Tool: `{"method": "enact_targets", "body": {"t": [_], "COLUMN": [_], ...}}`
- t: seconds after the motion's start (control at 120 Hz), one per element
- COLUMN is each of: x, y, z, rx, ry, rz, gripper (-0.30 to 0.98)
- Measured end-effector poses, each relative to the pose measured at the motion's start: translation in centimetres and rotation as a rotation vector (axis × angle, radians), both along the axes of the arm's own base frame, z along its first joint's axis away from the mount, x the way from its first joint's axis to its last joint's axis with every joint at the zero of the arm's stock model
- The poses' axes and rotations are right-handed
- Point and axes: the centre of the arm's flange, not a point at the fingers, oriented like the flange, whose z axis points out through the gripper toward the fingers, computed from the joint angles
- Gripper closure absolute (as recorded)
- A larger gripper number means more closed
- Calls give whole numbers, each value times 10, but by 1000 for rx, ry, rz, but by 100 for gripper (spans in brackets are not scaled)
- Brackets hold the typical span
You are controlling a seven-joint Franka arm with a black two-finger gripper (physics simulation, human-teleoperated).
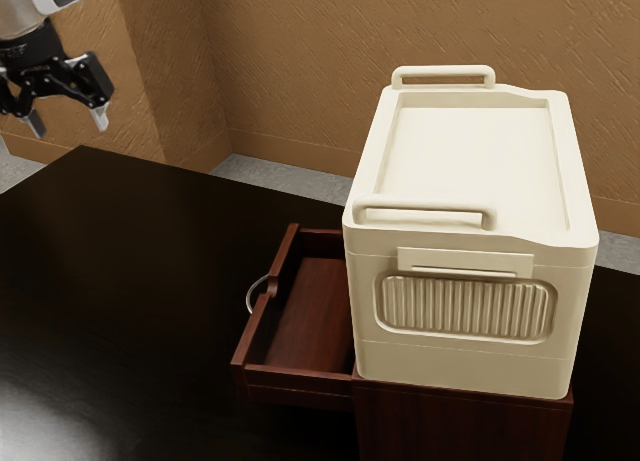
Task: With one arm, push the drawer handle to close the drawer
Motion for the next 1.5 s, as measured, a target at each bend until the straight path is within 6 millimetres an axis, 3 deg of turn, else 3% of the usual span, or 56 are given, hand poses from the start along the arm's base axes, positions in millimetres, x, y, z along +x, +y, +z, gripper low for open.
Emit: {"method": "enact_targets", "body": {"t": [0.1, 0.15, 0.267, 0.417, 0.525, 0.658, 0.825, 1.067, 1.158, 1.25, 1.375, 1.5], "x": [-4, -6, -20, -12, -6, 4, 7, 27, 23, 24, 29, 36], "y": [1, 3, -13, -15, -6, -9, -26, -59, -81, -90, -140, -154], "z": [2, -8, -23, -104, -142, -171, -211, -241, -257, -262, -275, -288], "rx": [-11, -20, -30, 44, 89, 133, 161, 216, 233, 252, 286, 307], "ry": [-7, 14, 107, 223, 225, 183, 137, 90, 93, 81, 71, 65], "rz": [112, 163, 220, 205, 138, 2, -225, -602, -742, -842, -1055, -1163], "gripper": [0, 0, 0, 4, 29, 56, 70, 76, 77, 78, 78, 78]}}
